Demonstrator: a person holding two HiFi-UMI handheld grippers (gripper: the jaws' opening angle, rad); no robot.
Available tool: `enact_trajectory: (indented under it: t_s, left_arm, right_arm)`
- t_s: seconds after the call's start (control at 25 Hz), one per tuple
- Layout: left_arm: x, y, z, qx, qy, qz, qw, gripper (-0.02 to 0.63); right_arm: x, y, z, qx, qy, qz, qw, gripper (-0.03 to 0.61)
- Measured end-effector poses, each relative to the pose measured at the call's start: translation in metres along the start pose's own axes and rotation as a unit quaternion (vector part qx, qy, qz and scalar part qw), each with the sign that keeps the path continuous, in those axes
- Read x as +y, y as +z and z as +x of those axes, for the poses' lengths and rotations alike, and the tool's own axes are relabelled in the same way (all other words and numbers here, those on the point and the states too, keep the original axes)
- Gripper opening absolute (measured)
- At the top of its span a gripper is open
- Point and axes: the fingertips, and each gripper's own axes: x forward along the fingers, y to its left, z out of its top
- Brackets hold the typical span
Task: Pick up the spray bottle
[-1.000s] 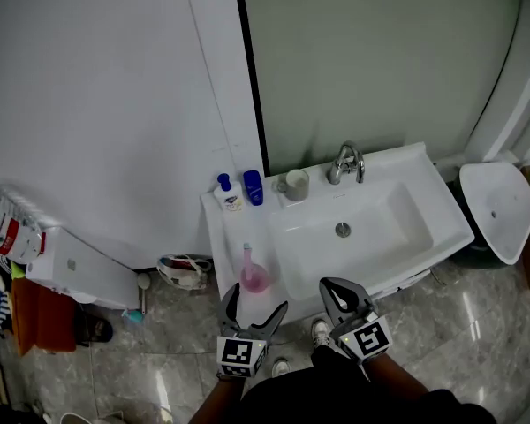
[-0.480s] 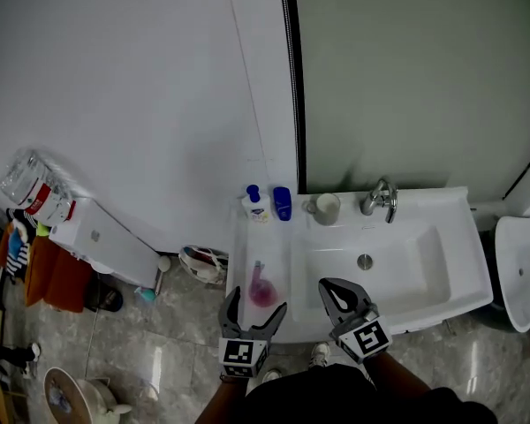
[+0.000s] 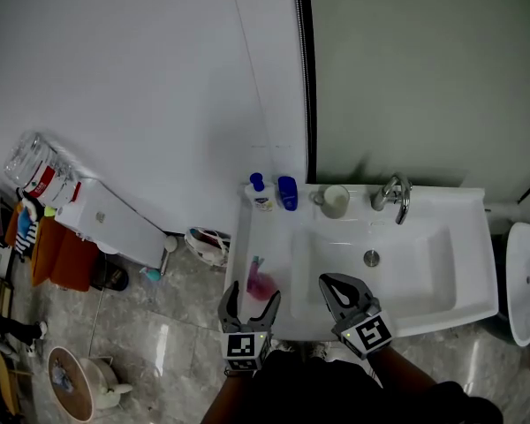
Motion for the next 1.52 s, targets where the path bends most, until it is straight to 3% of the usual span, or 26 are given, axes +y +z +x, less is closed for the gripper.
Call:
enact_trajectory:
  t_s: [0.2,0.6,0.8,1.52]
  left_arm:
    - [0.017,-0.005,0.016,0.018,0.013,0.018,0.9996,0.366]
    - [0.033,-0.023,0.036,0.033,0.022,0.033,0.9987,0.168]
    - [0.031,-0.028,0.037,0.045,0.021,0.045,0.9978,0.099]
    - [0.029,-0.012,0.024,0.016,0.024,0.036,0.9989,0.084]
  right_arm:
    - [0.002,-0.009,0.017,0.011,0.01,0.005,1.0,-0.002]
    - [0.003,-0.017,0.034,0.025,0.017,0.012,0.999,-0.002]
    - [0.001,-0.021,0.034,0.028,0.014,0.01,0.999,-0.002]
    - [0.006,-0.019,0.033,0.026,0.011,0.003,1.0,-0.002]
